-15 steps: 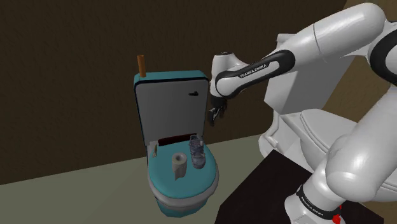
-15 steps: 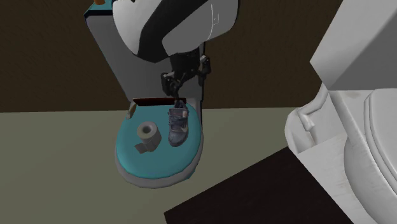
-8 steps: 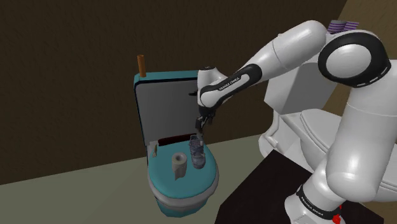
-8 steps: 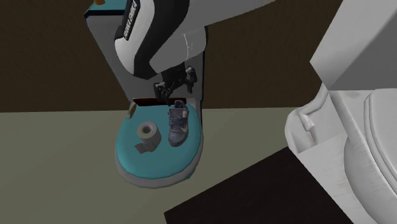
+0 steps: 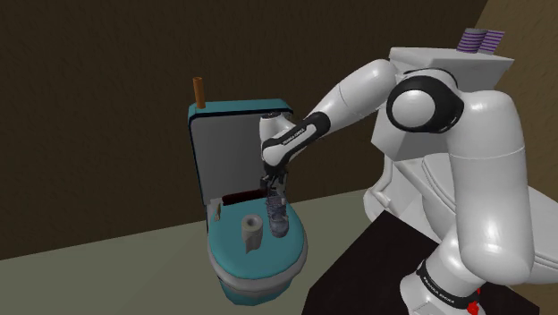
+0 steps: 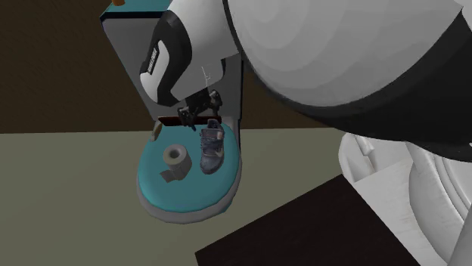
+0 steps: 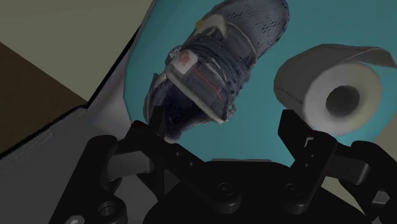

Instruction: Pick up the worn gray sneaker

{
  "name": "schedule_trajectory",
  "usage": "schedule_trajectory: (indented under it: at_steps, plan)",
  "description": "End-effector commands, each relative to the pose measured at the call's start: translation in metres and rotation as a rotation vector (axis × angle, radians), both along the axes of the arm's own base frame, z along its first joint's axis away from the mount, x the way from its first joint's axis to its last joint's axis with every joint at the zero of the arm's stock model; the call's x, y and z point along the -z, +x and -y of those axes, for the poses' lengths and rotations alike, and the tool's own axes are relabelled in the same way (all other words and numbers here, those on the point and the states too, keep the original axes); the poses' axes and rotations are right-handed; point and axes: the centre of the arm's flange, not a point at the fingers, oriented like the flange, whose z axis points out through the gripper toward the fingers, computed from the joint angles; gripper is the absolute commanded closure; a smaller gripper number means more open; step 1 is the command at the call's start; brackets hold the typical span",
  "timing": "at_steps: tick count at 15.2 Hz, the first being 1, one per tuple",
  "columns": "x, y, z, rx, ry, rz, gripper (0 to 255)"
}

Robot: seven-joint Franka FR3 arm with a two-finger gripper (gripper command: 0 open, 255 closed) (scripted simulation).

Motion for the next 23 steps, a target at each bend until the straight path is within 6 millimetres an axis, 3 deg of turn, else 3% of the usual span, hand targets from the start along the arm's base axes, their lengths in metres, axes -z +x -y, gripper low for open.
schedule_trajectory:
  at_steps: [1,3,12,13,23]
  plan:
    - [0.025,0.016,-0.008,-0.003,-0.002,-0.006,0]
    - [0.046,0.029,-0.014,-0.006,-0.004,-0.012,0]
    - [0.086,0.029,-0.014,-0.006,-0.004,-0.012,0]
    - [0.086,0.029,-0.014,-0.006,-0.004,-0.013,255]
    - [0.080,0.029,-0.014,-0.006,-0.004,-0.012,255]
